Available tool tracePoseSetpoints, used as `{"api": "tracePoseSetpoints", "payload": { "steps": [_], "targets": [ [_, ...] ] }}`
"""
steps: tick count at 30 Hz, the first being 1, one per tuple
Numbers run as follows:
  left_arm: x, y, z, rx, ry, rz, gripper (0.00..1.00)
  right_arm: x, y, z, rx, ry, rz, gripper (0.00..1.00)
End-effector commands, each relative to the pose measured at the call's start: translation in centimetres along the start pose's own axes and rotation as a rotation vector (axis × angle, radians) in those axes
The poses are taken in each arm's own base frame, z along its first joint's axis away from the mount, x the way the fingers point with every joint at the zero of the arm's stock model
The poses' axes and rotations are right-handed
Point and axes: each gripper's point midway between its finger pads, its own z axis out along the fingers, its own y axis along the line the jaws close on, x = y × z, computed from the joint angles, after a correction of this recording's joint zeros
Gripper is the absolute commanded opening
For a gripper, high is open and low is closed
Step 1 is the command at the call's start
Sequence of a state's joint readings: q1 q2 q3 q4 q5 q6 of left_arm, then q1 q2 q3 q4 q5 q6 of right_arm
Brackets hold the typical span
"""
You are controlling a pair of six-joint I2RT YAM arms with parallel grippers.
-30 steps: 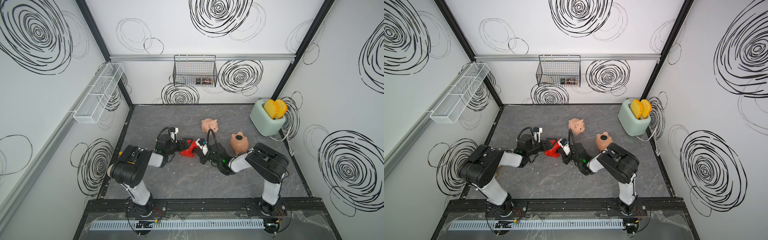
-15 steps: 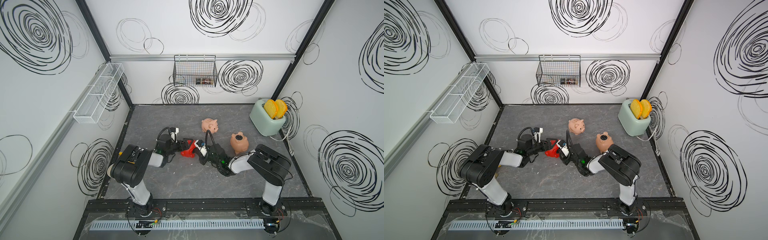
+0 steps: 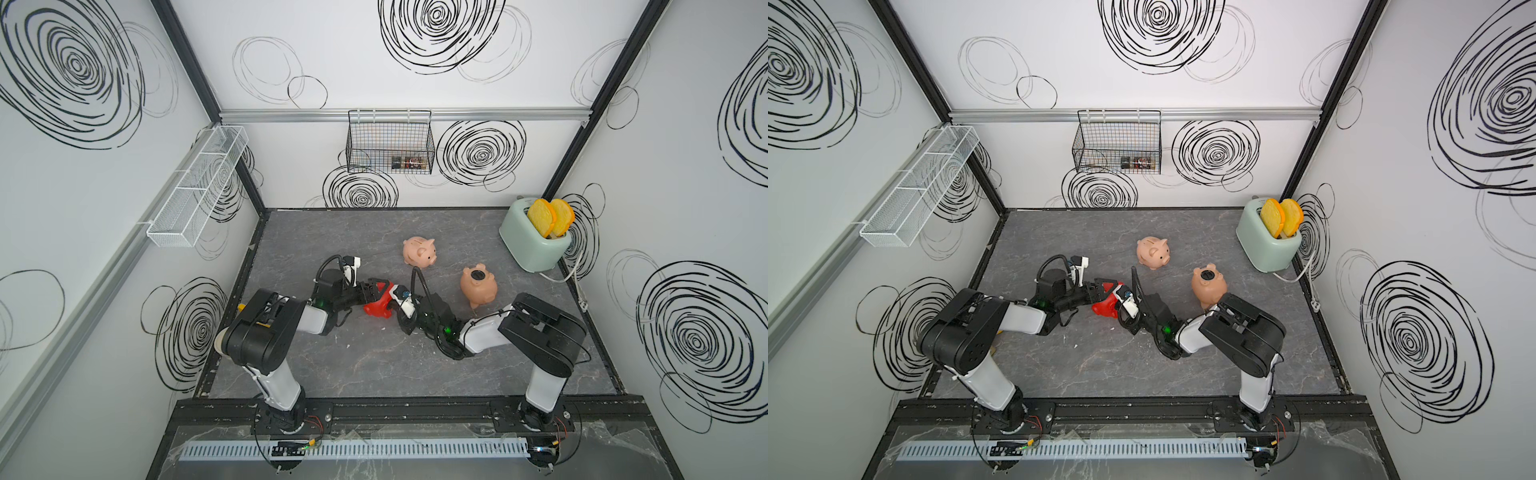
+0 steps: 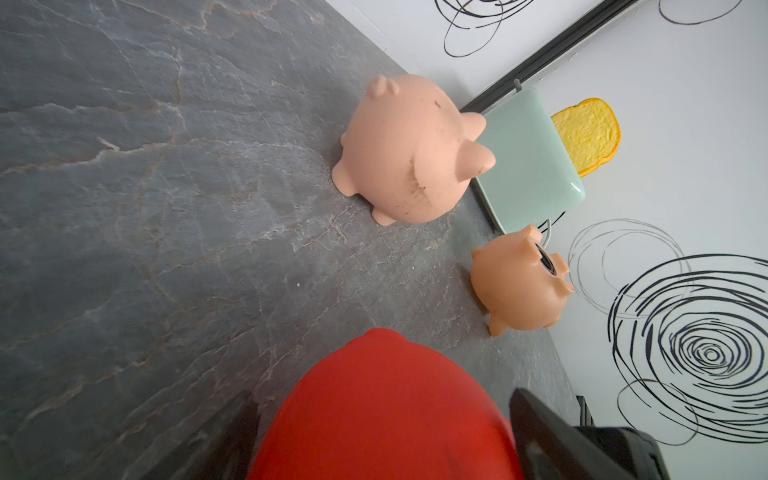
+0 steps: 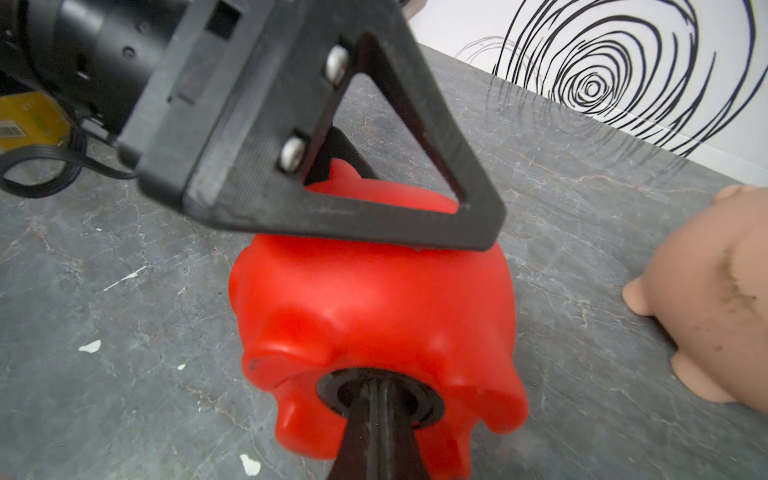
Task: Open piggy banks
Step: Open the lid on the piggy bank.
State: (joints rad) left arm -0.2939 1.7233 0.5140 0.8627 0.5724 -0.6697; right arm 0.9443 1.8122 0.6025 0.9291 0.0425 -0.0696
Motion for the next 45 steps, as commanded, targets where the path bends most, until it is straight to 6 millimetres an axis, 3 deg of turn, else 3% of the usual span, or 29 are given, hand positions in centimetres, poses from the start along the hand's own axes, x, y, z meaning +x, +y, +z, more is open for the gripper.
{"api": "tracePoseSetpoints", "payload": {
  "steps": [1, 26, 39, 45],
  "targets": [
    [5.6, 1.7, 0.2, -0.046, 0.184, -0.099, 0.96, -1.8, 0.6, -0.6, 0.008, -0.059, -0.074, 0.00],
    [5.8, 1.6, 0.3, -0.045, 0.189, -0.098, 0.96, -0.7, 0.7, -1.9, 0.069, -0.032, -0.176, 0.00],
    [5.8, 1.6, 0.3, -0.041, 0.189, -0.100, 0.96, -1.1, 0.9, -3.4, 0.041, -0.078, -0.020, 0.00],
    [5.3, 0.5, 0.0, 0.006, 0.172, -0.100, 0.96, -1.0, 1.0, -3.6, 0.037, -0.069, 0.030, 0.00]
  ]
}}
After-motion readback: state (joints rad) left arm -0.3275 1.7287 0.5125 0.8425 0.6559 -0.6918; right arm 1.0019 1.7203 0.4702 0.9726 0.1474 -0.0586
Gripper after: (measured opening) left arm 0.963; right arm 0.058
